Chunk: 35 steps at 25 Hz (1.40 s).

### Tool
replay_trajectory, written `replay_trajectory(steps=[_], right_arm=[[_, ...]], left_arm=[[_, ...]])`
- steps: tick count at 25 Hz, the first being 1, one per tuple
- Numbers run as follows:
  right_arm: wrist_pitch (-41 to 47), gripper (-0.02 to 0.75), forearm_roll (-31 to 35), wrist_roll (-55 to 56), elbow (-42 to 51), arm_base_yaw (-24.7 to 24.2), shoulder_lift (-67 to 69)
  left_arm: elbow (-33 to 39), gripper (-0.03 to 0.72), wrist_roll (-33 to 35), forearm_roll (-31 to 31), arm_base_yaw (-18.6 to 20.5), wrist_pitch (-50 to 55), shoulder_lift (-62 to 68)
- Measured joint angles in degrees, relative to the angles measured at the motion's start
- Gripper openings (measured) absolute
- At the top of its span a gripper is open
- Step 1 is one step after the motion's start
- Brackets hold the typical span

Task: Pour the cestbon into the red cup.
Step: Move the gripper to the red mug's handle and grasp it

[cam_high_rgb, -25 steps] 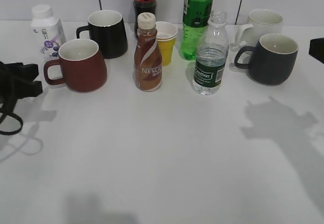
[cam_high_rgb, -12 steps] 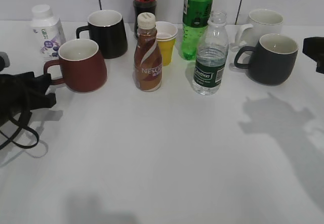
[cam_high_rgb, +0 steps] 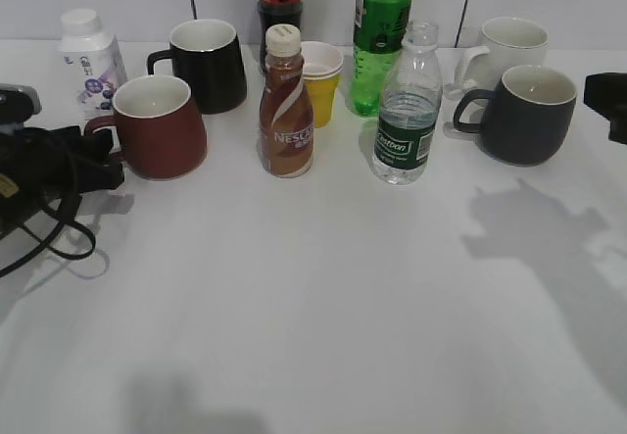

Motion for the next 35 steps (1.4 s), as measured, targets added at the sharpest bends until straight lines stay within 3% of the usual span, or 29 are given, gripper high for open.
replay_trajectory(steps=[9,24,28,33,35], right_arm=[[-0.12,0.41,-0.25,0.0,0.0,0.0,0.0],[-0.18,0.41,-0.29,0.0,0.0,0.0,0.0],[-0.18,0.41,-0.29,0.0,0.0,0.0,0.0],[-0.18,0.407,-0.29,0.0,0.0,0.0,0.0],[-0.18,0.407,-0.29,0.0,0.0,0.0,0.0]], left_arm=[[-4.98,0.309,0.12,0.22,0.37,7.14,0.23],[-11.87,0.304,1.48,1.3,1.32,7.36,5.81],[-14.12,0.227,1.48,3.13,1.37,7.54,7.34],[-15.71,0.075,1.78,5.86,1.43,7.36,8.47],[-15.77,0.054,1.88,6.02,1.43,7.28,8.59]])
